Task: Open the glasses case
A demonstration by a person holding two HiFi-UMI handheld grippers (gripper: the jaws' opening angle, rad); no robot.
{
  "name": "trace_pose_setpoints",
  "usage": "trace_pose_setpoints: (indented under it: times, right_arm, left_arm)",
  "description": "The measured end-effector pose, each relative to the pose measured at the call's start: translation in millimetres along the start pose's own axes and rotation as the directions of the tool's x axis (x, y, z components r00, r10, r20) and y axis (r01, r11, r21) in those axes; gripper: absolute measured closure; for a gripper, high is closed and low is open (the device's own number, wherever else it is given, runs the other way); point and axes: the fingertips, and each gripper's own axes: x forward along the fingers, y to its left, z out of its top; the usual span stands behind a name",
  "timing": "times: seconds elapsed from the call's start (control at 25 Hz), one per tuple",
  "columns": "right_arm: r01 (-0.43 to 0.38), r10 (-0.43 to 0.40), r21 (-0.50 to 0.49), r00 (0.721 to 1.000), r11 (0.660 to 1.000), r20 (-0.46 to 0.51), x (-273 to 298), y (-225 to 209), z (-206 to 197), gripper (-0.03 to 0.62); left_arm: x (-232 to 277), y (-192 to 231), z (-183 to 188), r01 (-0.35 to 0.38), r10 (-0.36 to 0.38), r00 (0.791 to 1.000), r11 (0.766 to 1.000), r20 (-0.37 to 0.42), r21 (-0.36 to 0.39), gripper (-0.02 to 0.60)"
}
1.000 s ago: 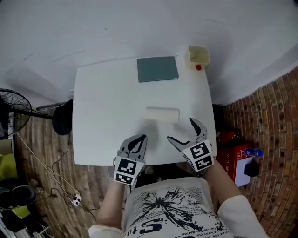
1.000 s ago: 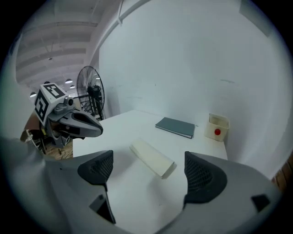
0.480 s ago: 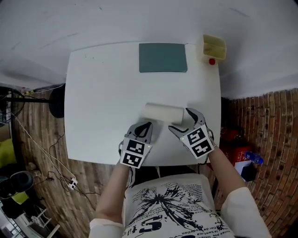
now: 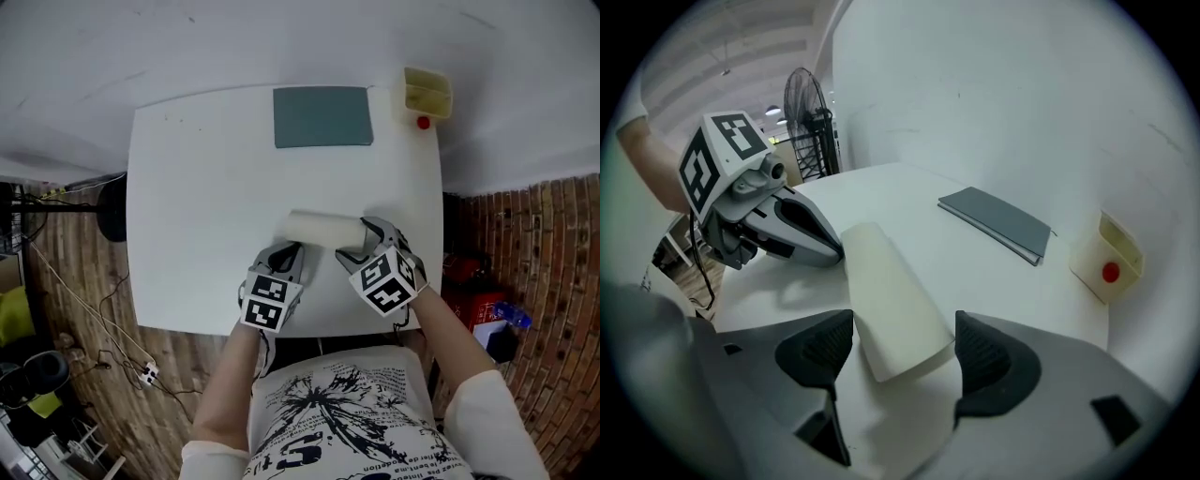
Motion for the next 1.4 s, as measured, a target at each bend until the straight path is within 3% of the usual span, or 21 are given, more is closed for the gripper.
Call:
trace_pose_setpoints:
  times: [0.28,0.56,0.96,1.4]
  right_arm:
    - [0.010,-0.011,-0.013,1.000,1.000,-0.021,-2.5,2.3,0.8,0.251]
    - [0.014,-0.014,0.017,1.000,1.000,-0.003,-12.8,3.4,10.8,0.317]
    - [0.017,-0.018,0.049,1.000,0.999,0.016,-23.4,-7.7,33.9,0.484]
    - [0.097,-0.099,0.035,0.993,0.995,0.062,-10.3,-47.2,52.4,0.503]
  left_arm:
    - [-0.5,-0.1,-1.1,0.001,-0.001,1.000,1.000,-0.005,0.009,0.568]
    - [-1.1,-0.4,-2.2,0.025,-0.025,1.000,1.000,-0.013,0.002,0.568]
    - [-1.4,-0.1,-2.6,0.053,-0.053,0.998,0.999,-0.026,-0.008,0.568]
    - [-1.7,0.6,-1.6,0.038,-0.038,0.999,0.999,-0.021,0.008,0.568]
